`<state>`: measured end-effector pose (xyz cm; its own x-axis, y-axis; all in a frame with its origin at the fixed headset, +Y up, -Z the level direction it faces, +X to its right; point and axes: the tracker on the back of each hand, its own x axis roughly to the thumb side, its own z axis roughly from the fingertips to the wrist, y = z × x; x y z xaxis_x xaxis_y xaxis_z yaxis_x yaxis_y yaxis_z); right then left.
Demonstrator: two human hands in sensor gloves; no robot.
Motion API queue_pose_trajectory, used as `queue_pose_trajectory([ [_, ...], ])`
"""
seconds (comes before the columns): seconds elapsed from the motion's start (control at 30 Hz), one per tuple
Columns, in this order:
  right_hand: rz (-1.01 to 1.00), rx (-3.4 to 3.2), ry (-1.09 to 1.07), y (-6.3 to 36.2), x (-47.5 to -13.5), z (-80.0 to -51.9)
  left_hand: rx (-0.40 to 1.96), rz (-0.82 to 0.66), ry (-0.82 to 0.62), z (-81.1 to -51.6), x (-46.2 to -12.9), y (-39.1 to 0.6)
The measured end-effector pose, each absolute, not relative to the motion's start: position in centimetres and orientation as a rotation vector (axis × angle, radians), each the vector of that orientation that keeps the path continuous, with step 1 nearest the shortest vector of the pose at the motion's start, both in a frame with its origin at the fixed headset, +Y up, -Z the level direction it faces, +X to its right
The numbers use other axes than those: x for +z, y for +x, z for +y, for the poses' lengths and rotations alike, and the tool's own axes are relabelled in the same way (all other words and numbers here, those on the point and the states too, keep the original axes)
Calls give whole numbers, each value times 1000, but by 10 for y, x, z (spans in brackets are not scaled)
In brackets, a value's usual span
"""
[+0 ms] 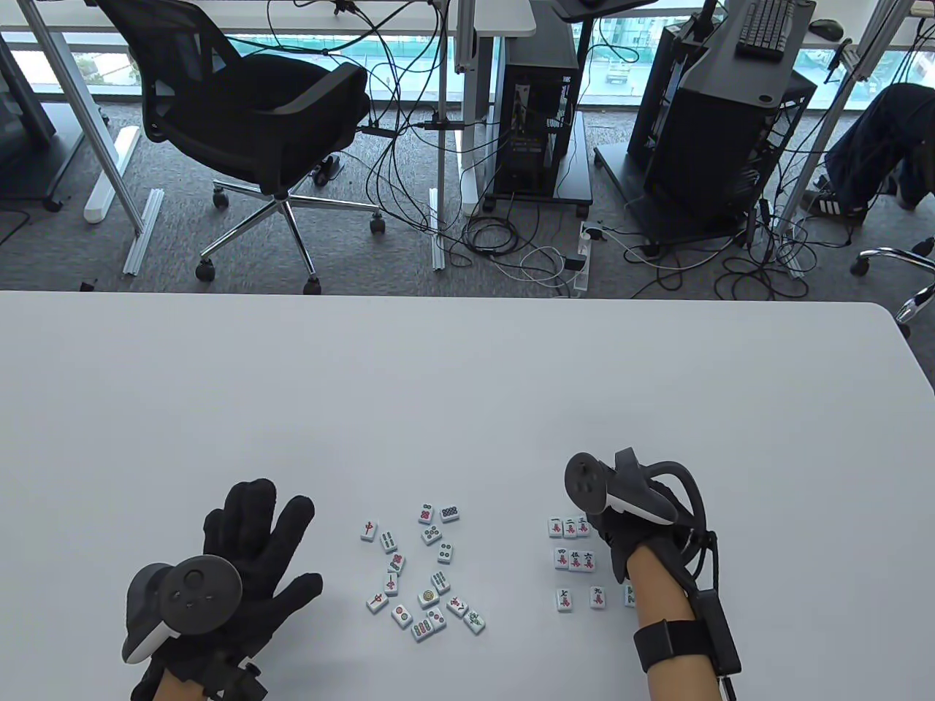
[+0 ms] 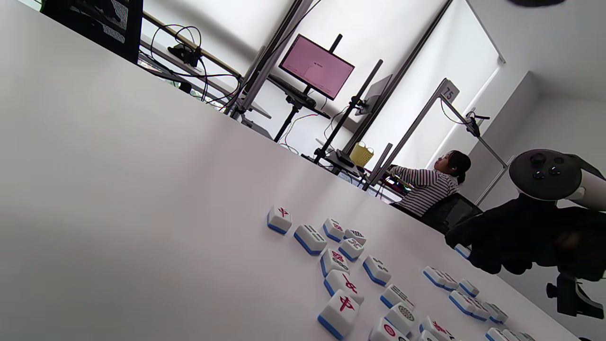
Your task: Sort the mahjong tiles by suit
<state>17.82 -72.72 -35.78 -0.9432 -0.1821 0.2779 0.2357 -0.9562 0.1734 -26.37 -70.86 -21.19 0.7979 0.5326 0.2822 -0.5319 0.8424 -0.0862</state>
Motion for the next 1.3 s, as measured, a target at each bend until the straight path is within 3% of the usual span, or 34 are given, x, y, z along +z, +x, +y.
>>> queue_pose_trajectory([
  [0.47,-363,-2774,-291,192,-353,-761,568,-299,-12,-709,-213,-263],
  [0.8,-343,-2829,-262,191,-346,-746,566,-298,-11,-708,-213,-263],
  [1.03,-201,-2973,-498,150,-328,-727,563,-305,-10,-709,-213,-263],
  [1.3,-224,-2925,-902,71,-286,-729,562,-311,-10,-710,-212,-262],
])
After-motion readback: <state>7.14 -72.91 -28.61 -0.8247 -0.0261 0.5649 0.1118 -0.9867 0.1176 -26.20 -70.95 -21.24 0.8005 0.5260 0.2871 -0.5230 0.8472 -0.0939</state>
